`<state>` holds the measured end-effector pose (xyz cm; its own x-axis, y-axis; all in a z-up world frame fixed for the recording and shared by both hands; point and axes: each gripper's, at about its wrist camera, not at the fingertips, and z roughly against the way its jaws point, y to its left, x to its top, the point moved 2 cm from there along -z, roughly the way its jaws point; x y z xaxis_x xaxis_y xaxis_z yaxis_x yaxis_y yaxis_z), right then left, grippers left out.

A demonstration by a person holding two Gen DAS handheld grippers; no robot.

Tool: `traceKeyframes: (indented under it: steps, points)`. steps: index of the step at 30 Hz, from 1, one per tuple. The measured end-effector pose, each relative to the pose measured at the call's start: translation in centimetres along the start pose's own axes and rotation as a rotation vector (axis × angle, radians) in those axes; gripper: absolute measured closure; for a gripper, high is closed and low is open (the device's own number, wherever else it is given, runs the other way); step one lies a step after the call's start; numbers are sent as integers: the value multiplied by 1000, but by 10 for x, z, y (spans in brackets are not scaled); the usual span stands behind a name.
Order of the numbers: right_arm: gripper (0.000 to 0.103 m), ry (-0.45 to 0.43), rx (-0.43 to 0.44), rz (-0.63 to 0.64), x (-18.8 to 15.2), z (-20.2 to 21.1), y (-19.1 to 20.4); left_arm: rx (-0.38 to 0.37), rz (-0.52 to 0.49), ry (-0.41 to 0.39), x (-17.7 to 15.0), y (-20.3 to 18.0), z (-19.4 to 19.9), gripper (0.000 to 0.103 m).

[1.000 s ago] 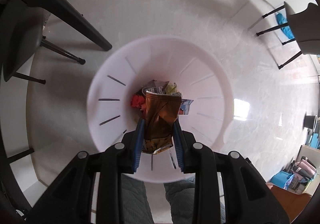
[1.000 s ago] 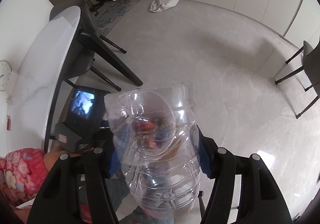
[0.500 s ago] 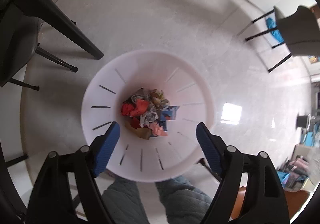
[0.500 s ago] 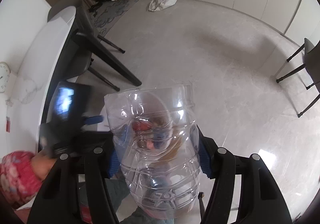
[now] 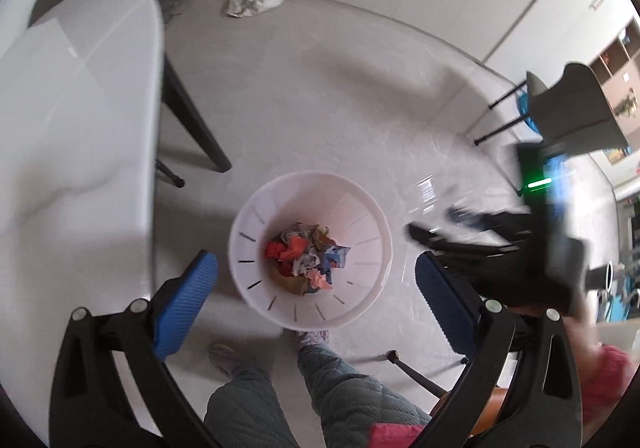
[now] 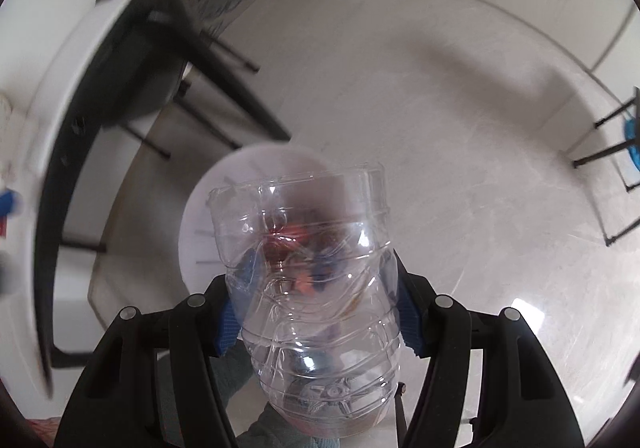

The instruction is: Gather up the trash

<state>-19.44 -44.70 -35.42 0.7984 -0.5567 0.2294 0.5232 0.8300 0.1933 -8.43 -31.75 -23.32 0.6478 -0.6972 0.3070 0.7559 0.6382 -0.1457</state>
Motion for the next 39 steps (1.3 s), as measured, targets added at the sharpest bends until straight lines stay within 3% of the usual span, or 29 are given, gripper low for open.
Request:
traceKeyframes:
  steps: [8,12,14,15,16,23,29,39]
  points:
    - [40,160,18,30,-15,-95,38,54,91,-8,-20,35,26,8]
    - [39,206,11,18,-21,-117,46,69,131,-11,-27,50,33,8]
    - [29,231,10,2,-20,-121,49,75,146,-12,-30,56,36,8]
    - [17,236,9,-5,-17,-121,51,79,151,-12,-30,56,36,8]
    - [12,232,7,-10,-16,-118,53,83,154,-12,-30,58,37,8]
    - [7,177,-3,3,0,-75,72,117,174,-47,-29,73,58,8]
    - [3,76,-10,27,22,-4,96,156,221,-87,-31,89,87,8]
    - [3,-39,41,258,52,115,201,221,389,-104,-71,144,143,8]
